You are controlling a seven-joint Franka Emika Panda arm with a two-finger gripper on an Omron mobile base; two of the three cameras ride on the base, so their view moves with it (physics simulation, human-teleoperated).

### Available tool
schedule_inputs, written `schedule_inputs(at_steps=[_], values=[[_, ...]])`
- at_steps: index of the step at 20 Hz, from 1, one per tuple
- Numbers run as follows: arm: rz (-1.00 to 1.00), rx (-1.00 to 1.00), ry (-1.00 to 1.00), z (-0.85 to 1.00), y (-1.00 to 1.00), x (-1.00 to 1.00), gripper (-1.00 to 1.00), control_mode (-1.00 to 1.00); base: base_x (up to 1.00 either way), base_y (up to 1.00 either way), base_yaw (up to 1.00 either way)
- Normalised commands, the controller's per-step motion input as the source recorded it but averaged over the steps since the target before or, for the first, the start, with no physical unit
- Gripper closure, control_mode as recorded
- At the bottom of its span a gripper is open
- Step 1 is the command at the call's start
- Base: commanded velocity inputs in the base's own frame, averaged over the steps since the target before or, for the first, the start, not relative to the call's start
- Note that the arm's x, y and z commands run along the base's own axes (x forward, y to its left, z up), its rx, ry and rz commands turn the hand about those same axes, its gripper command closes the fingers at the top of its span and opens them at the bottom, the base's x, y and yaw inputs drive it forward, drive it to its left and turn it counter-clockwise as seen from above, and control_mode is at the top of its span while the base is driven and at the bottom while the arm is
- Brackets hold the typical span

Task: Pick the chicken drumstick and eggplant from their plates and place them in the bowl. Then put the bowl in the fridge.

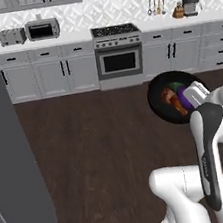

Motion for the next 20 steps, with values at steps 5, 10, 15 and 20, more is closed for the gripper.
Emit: schedule_inputs(at_steps=[5,10,15,20], values=[[0.00,0.00,0.00,0.00,0.00,0.00,1.00,1.00,1.00,-0.24,0.57],[0.00,0.00,0.00,0.00,0.00,0.00,1.00,1.00,1.00,-0.39,0.62],[0.00,0.00,0.00,0.00,0.00,0.00,1.00,1.00,1.00,-0.52,0.64],[0.00,0.00,0.00,0.00,0.00,0.00,1.00,1.00,0.88,-0.71,0.62]])
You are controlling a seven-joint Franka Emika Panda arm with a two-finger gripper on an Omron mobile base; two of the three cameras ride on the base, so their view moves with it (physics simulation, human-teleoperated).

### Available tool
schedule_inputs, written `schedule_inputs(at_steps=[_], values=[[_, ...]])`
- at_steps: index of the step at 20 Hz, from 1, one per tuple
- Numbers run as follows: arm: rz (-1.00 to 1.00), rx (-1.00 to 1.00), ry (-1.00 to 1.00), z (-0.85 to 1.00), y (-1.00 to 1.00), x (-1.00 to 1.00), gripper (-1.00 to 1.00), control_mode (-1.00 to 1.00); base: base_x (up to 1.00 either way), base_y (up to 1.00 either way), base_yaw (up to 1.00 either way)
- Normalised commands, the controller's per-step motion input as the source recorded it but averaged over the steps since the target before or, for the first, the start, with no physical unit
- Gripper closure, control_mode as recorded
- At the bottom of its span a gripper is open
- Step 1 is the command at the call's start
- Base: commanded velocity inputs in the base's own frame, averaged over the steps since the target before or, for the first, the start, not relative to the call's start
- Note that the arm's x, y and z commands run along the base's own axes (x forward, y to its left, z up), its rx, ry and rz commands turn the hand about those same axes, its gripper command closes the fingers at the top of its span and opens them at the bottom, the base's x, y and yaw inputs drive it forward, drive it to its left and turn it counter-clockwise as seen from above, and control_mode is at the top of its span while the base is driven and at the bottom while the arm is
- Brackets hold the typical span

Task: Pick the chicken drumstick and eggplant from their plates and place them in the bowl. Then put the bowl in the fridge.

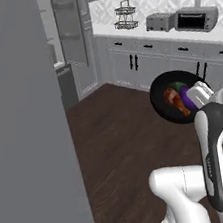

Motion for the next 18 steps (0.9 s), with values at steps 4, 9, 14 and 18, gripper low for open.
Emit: schedule_inputs(at_steps=[4,9,14,18], values=[[0.00,0.00,0.00,0.00,0.00,0.00,1.00,1.00,0.72,-0.94,0.56],[0.00,0.00,0.00,0.00,0.00,0.00,1.00,1.00,0.69,-1.00,0.52],[0.00,0.00,0.00,0.00,0.00,0.00,1.00,1.00,0.74,-1.00,0.53],[0.00,0.00,0.00,0.00,0.00,0.00,1.00,1.00,0.88,-1.00,0.39]])
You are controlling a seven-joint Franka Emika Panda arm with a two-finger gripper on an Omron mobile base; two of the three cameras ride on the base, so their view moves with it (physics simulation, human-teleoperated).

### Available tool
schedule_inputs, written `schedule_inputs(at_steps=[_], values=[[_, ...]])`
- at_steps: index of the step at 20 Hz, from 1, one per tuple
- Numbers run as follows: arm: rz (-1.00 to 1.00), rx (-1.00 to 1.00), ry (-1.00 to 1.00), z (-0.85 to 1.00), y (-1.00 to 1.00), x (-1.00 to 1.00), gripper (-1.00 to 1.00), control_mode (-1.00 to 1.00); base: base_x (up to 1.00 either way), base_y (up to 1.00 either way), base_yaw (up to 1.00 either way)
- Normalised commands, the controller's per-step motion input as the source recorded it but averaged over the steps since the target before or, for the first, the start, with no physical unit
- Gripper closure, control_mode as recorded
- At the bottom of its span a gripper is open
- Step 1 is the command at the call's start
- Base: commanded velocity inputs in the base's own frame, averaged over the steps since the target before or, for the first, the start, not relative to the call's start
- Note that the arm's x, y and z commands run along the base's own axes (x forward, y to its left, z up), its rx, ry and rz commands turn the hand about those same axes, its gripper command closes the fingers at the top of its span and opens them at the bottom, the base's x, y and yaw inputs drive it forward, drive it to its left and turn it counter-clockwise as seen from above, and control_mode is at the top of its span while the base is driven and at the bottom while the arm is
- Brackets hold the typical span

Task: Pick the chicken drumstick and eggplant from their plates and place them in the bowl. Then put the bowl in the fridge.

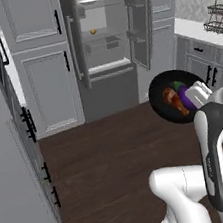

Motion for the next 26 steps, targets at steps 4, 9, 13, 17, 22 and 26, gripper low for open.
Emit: schedule_inputs(at_steps=[4,9,13,17,22,26], values=[[0.00,0.00,0.00,0.00,0.00,0.00,1.00,1.00,1.00,-1.00,0.34],[0.00,0.00,0.00,0.00,0.00,0.00,1.00,1.00,1.00,-0.99,0.36],[0.00,0.00,0.00,0.00,0.00,0.00,1.00,1.00,1.00,-0.92,0.31],[0.00,0.00,0.00,0.00,0.00,0.00,1.00,1.00,1.00,-0.47,0.09],[0.00,0.00,0.00,0.00,0.00,0.00,1.00,1.00,1.00,-0.01,-0.01],[0.00,0.00,0.00,0.00,0.00,0.00,1.00,1.00,1.00,-0.44,0.00]])
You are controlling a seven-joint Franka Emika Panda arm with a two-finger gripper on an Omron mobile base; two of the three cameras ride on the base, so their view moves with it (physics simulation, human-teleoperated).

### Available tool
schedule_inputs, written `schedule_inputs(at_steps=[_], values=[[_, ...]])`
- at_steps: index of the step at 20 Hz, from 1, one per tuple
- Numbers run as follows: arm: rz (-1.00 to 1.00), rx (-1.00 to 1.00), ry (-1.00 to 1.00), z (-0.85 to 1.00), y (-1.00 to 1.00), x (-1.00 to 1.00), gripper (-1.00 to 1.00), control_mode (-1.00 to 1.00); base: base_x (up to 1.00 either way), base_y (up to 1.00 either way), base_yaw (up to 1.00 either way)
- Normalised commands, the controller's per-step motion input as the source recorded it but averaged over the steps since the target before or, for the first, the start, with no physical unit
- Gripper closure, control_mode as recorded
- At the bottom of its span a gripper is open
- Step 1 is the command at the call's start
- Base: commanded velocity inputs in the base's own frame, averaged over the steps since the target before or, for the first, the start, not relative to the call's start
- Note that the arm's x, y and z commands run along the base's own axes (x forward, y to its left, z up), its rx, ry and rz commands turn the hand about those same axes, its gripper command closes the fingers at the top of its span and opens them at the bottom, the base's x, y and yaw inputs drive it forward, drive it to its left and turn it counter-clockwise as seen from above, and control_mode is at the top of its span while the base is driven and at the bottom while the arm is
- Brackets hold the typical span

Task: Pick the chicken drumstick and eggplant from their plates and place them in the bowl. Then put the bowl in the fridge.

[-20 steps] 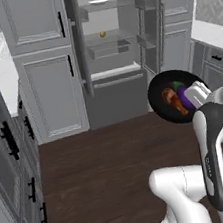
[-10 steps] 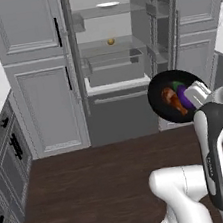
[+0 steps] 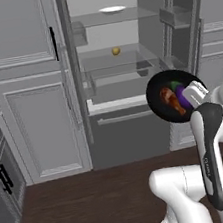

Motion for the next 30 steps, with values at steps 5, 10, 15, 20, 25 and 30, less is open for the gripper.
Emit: schedule_inputs(at_steps=[5,10,15,20,25,30], values=[[0.00,0.00,0.00,0.00,0.00,0.00,1.00,1.00,1.00,-0.11,0.00],[0.00,0.00,0.00,0.00,0.00,0.00,1.00,1.00,1.00,-0.14,0.00],[0.00,0.00,0.00,0.00,0.00,0.00,1.00,1.00,1.00,-0.14,0.00],[0.00,0.00,0.00,0.00,0.00,0.00,1.00,1.00,1.00,-0.07,0.00],[0.00,0.00,0.00,0.00,0.00,0.00,1.00,1.00,1.00,-0.23,0.00],[0.00,0.00,0.00,-0.30,0.06,0.58,1.00,-1.00,0.16,0.00,0.00]])
